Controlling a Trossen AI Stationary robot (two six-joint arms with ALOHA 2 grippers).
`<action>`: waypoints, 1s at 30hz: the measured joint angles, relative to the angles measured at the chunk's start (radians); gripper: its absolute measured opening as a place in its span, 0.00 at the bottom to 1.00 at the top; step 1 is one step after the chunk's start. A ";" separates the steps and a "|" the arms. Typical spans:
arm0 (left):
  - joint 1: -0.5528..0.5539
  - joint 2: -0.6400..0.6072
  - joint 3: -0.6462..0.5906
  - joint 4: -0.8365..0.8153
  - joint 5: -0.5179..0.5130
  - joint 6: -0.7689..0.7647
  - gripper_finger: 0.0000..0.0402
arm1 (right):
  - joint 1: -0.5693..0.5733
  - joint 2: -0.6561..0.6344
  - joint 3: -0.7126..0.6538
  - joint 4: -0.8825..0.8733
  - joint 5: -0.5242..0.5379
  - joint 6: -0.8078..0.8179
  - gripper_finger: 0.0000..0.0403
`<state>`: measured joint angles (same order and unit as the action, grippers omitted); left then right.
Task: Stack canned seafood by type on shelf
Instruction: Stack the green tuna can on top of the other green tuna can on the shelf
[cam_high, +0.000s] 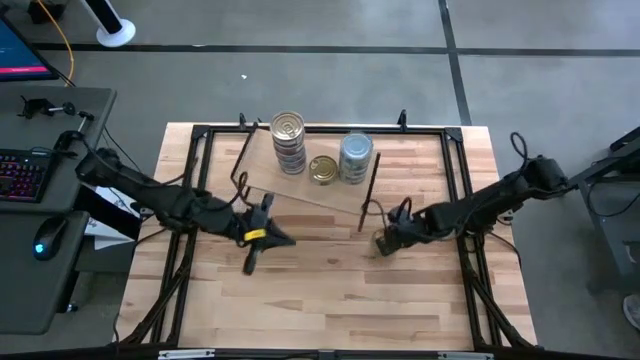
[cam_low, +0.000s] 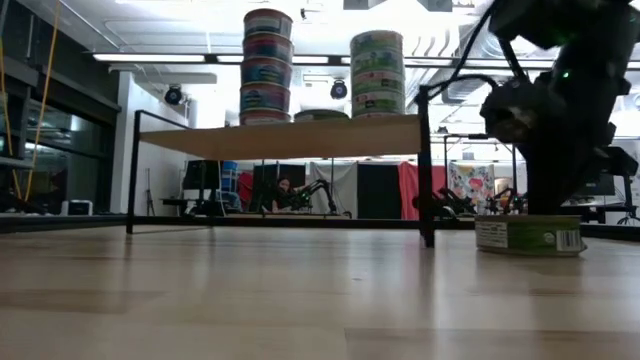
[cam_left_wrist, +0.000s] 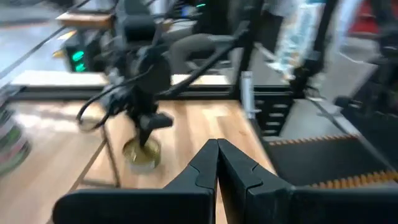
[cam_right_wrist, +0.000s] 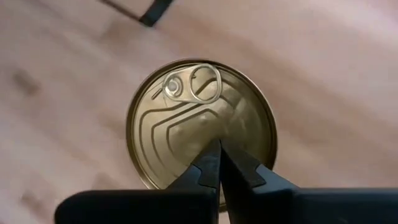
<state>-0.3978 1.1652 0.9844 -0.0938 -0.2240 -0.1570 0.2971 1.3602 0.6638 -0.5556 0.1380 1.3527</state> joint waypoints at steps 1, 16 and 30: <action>-0.016 -0.002 0.000 0.006 0.012 0.022 0.00 | 0.021 0.018 0.009 0.026 -0.002 0.003 0.00; -0.070 0.016 0.000 -0.056 -0.074 0.054 0.00 | 0.138 0.169 0.189 -0.250 -0.075 0.142 0.00; -0.120 0.259 -0.001 0.135 -0.126 -0.077 0.00 | 0.334 0.183 0.183 -0.004 -0.013 0.012 0.00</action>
<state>-0.5173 1.4247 0.9833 0.0409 -0.3500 -0.2339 0.6314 1.5437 0.8467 -0.5595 0.1254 1.3649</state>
